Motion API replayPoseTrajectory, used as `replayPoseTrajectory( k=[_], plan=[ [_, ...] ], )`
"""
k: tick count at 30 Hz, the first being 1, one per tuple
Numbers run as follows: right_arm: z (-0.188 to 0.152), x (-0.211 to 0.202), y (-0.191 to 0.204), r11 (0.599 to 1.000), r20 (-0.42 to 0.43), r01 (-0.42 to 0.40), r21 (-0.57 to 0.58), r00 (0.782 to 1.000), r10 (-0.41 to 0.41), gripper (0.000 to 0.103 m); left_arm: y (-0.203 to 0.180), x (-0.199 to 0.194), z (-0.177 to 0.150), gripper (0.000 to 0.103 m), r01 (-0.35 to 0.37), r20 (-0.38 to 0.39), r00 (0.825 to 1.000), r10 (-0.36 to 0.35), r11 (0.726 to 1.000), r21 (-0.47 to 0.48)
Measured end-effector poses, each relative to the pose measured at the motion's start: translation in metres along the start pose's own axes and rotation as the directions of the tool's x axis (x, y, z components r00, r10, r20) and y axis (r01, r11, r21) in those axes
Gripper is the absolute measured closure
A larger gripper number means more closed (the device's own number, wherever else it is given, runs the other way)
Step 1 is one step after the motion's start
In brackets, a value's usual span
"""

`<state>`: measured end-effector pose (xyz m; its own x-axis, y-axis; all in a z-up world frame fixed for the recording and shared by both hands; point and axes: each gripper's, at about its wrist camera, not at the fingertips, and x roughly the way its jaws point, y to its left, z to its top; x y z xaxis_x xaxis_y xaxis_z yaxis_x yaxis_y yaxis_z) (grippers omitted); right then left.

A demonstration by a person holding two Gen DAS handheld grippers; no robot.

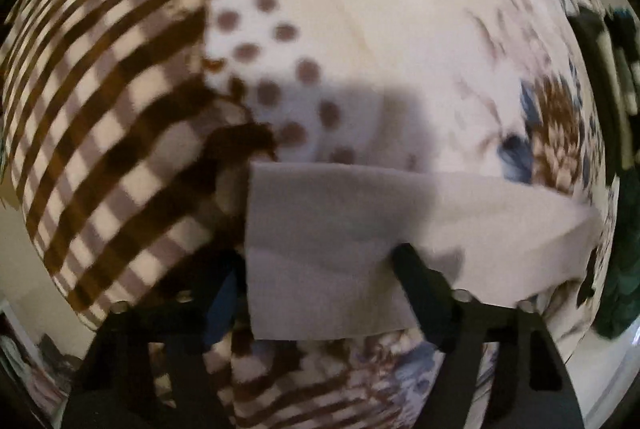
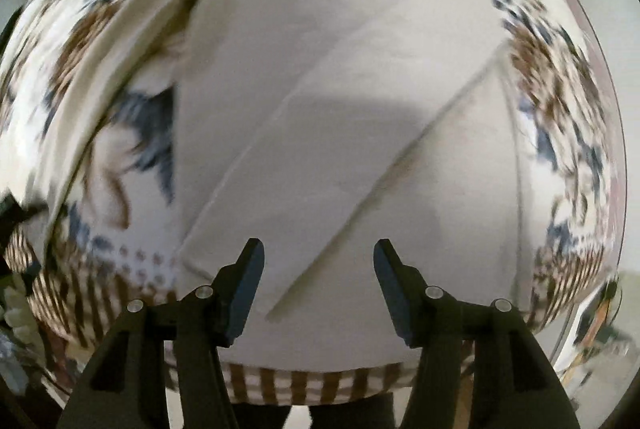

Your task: Fold small clothes

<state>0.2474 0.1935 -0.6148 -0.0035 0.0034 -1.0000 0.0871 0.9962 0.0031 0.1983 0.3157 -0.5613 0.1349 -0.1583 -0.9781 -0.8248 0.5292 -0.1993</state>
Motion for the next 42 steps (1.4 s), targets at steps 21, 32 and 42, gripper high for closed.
replayPoseTrajectory(
  k=[21, 32, 42],
  plan=[
    [-0.005, 0.022, -0.062, 0.997, -0.001, 0.044, -0.061, 0.999, -0.044, 0.044, -0.007, -0.044, -0.042, 0.097, -0.072, 0.296, 0.954, 0.05, 0.995, 0.064],
    [-0.008, 0.011, -0.157, 0.998, -0.016, -0.026, -0.05, 1.0, 0.026, 0.033, -0.074, -0.129, -0.103, 0.102, -0.156, 0.502, 0.864, -0.027, 0.935, 0.32],
    [-0.007, -0.008, -0.293, 0.997, -0.024, -0.052, 0.05, 0.998, 0.054, 0.033, -0.233, -0.129, -0.296, 0.102, 0.017, 0.173, 0.921, -0.35, 0.477, 0.879]
  ],
)
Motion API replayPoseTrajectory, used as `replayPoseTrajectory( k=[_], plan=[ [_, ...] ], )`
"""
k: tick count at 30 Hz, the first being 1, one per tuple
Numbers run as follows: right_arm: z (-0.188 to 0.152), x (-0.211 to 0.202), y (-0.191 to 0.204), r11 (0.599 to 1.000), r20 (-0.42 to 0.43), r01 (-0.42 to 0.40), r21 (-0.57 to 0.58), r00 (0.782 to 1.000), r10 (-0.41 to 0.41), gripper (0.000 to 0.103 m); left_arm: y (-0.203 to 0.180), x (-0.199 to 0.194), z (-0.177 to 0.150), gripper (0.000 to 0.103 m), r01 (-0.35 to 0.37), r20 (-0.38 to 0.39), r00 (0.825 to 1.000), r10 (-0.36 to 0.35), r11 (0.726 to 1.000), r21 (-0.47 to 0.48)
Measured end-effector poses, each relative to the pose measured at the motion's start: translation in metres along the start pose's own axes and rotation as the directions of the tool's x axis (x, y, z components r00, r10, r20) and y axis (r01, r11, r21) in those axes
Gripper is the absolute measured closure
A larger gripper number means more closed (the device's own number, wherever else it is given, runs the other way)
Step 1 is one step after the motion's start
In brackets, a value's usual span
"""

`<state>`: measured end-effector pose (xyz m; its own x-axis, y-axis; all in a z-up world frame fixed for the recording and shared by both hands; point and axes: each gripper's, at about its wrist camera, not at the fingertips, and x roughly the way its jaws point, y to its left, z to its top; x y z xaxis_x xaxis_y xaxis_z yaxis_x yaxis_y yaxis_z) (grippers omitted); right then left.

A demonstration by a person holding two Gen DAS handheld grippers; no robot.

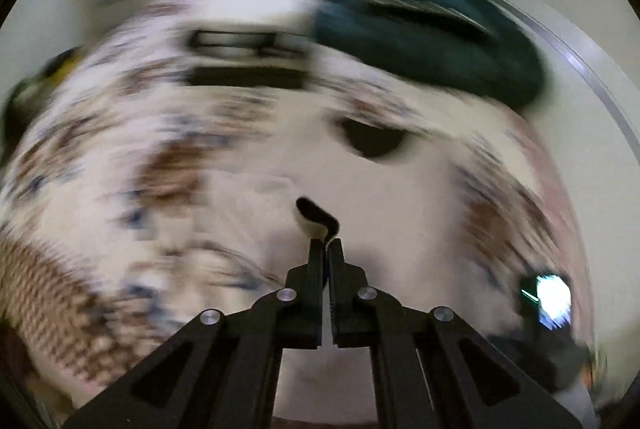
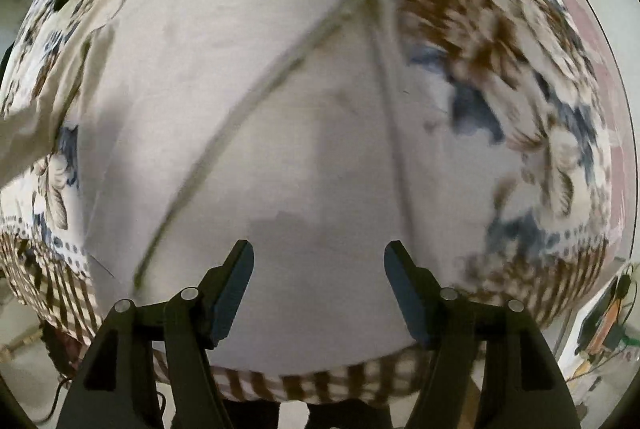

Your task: Fold small clothes

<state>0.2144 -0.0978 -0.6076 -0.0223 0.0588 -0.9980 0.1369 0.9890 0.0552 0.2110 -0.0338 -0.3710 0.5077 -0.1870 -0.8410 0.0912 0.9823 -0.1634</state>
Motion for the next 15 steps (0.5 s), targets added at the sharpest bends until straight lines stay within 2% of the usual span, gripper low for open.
replayPoseTrajectory(
  k=[3, 5, 9, 11, 13, 14, 15],
  plan=[
    [-0.017, 0.001, -0.045, 0.999, -0.019, 0.025, 0.032, 1.0, -0.024, 0.033, -0.074, 0.032, -0.028, 0.102, 0.14, -0.114, 0.986, -0.123, 0.977, 0.159],
    [-0.029, 0.004, -0.077, 0.998, -0.042, 0.039, 0.059, 0.998, -0.036, 0.033, -0.107, 0.05, -0.048, 0.102, 0.2, -0.182, 0.97, -0.161, 0.955, 0.22],
    [-0.056, 0.01, -0.14, 0.993, -0.086, 0.062, 0.101, 0.995, -0.054, 0.033, -0.147, 0.08, -0.079, 0.102, 0.258, -0.28, 0.944, -0.175, 0.92, 0.296],
    [-0.068, 0.012, -0.164, 0.992, -0.097, 0.062, 0.111, 0.994, -0.051, 0.033, -0.153, 0.093, -0.088, 0.1, 0.263, -0.32, 0.934, -0.161, 0.914, 0.308],
    [-0.078, 0.01, -0.191, 0.991, -0.109, 0.031, 0.129, 0.994, -0.017, 0.033, -0.151, 0.109, -0.094, 0.099, 0.27, -0.389, 0.909, -0.148, 0.921, 0.279],
    [-0.084, 0.009, -0.207, 0.99, -0.109, 0.015, 0.139, 0.994, 0.001, 0.033, -0.151, 0.109, -0.097, 0.094, 0.271, -0.407, 0.902, -0.145, 0.924, 0.27],
    [-0.087, 0.004, -0.223, 0.988, -0.103, -0.004, 0.152, 0.994, 0.02, 0.033, -0.148, 0.112, -0.099, 0.076, 0.27, -0.427, 0.893, -0.142, 0.928, 0.257]
  ],
)
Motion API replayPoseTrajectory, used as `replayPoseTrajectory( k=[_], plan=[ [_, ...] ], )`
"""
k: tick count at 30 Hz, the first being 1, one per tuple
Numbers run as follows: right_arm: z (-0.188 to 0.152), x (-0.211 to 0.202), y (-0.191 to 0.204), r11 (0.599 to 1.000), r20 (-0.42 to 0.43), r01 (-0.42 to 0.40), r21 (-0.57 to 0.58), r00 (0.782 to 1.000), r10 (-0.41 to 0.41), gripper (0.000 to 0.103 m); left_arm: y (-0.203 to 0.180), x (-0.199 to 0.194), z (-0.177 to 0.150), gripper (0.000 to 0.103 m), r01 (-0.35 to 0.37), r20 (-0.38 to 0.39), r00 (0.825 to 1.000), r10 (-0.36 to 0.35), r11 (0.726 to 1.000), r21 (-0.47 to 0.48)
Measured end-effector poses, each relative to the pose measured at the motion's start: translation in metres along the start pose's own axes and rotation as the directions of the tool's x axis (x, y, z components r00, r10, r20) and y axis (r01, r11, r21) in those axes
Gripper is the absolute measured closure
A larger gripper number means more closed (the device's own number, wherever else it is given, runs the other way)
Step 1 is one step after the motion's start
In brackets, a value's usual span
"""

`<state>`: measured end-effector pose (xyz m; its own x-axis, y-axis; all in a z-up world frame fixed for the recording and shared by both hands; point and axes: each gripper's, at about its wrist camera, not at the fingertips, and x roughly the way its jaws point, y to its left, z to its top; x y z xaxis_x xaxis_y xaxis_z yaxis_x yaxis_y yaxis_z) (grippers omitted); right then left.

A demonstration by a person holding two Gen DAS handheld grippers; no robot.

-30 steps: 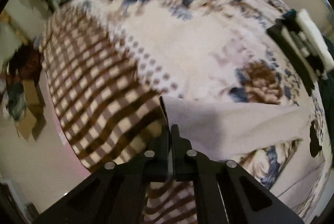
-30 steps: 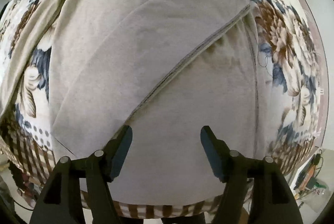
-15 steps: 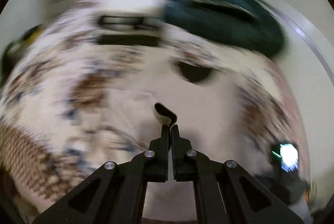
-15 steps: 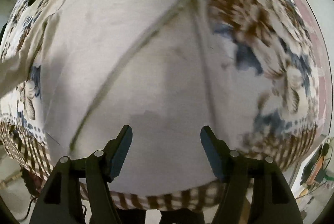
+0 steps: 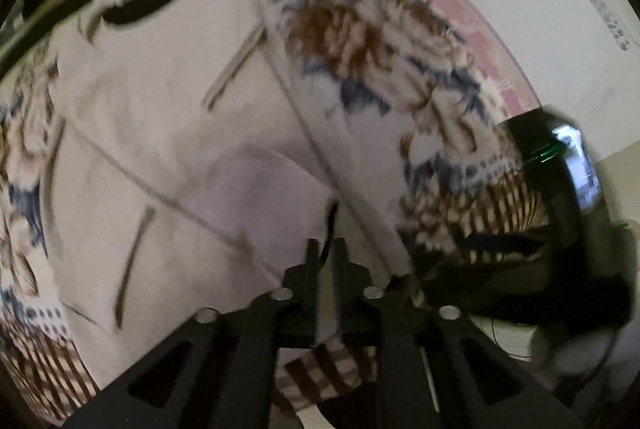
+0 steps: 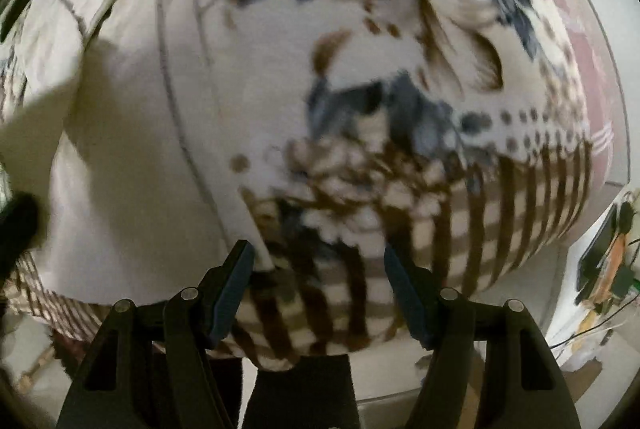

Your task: Fold small clothes

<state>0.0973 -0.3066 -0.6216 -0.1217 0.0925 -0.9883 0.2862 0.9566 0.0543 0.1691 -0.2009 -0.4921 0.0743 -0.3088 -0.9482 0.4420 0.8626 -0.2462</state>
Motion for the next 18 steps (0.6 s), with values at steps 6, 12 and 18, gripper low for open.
replayPoseTrajectory(
  k=[6, 12, 18],
  plan=[
    [-0.001, -0.042, -0.072, 0.99, 0.085, -0.133, 0.049, 0.988, 0.128, 0.033, 0.049, -0.025, -0.029, 0.009, -0.043, 0.018, 0.999, 0.047, 0.986, -0.159],
    [0.024, -0.056, -0.067, 0.969, 0.097, -0.245, -0.029, 0.964, 0.247, 0.033, 0.143, -0.031, -0.062, 0.009, -0.201, -0.047, 0.979, 0.199, 0.887, -0.417],
    [0.024, -0.031, -0.109, 0.974, 0.029, -0.227, 0.021, 0.974, 0.227, 0.033, 0.218, -0.02, -0.106, 0.009, -0.181, -0.089, 0.983, 0.16, 0.763, -0.62]
  ],
)
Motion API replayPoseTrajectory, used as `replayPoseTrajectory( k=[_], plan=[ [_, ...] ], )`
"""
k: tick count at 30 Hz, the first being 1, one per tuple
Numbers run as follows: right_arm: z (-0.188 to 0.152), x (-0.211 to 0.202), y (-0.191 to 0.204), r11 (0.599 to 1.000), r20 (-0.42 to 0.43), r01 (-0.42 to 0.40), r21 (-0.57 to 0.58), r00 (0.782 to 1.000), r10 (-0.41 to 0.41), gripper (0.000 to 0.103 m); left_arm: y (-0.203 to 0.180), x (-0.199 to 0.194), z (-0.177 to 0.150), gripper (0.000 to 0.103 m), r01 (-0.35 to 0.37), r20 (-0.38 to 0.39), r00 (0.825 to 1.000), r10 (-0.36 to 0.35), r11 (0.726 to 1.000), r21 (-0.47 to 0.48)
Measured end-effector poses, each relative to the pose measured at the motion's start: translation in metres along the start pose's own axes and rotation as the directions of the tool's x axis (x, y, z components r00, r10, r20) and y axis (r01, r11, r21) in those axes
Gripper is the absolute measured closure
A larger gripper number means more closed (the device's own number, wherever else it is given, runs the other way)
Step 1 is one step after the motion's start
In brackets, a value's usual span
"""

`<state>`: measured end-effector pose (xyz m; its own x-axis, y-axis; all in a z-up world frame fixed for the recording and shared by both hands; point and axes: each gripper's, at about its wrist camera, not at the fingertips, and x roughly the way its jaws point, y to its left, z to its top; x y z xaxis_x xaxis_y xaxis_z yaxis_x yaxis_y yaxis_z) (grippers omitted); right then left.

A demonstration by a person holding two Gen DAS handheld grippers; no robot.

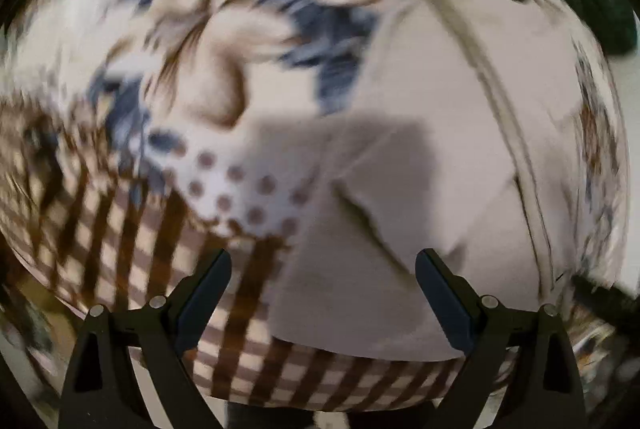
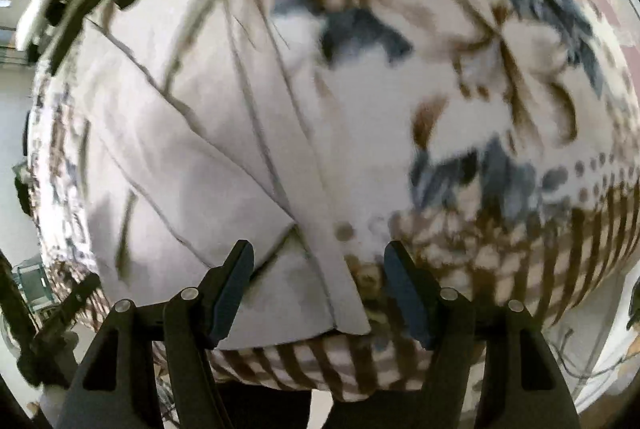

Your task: Fold small clothes

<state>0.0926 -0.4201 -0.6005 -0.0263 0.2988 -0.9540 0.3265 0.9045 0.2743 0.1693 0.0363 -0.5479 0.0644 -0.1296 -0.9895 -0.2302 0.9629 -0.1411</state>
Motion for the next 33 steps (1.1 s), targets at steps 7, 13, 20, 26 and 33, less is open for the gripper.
replayPoseTrajectory(
  k=[7, 13, 20, 26, 33],
  plan=[
    [-0.014, -0.005, -0.041, 0.996, -0.059, -0.09, 0.011, 0.994, 0.09, 0.046, -0.008, 0.024, -0.027, 0.037, 0.119, -0.083, 0.99, -0.113, 0.99, 0.071],
    [-0.017, -0.02, -0.05, 0.988, -0.072, -0.156, 0.021, 0.985, 0.157, 0.099, -0.035, 0.009, -0.045, 0.099, 0.182, -0.048, 0.983, -0.178, 0.98, 0.082],
    [0.011, -0.058, -0.036, 0.956, -0.076, -0.286, 0.073, 0.954, 0.291, 0.1, -0.025, -0.045, -0.013, 0.099, 0.322, -0.001, 0.945, -0.327, 0.932, -0.165],
    [0.079, -0.1, -0.007, 0.939, -0.023, -0.339, 0.058, 0.94, 0.34, 0.1, -0.044, -0.063, 0.077, 0.099, 0.386, 0.097, 0.922, -0.374, 0.9, -0.202],
    [0.209, -0.103, 0.021, 0.93, 0.106, -0.359, 0.076, 0.931, 0.35, 0.095, -0.039, -0.015, 0.2, 0.071, 0.462, 0.132, 0.887, -0.443, 0.853, -0.243]
  ],
)
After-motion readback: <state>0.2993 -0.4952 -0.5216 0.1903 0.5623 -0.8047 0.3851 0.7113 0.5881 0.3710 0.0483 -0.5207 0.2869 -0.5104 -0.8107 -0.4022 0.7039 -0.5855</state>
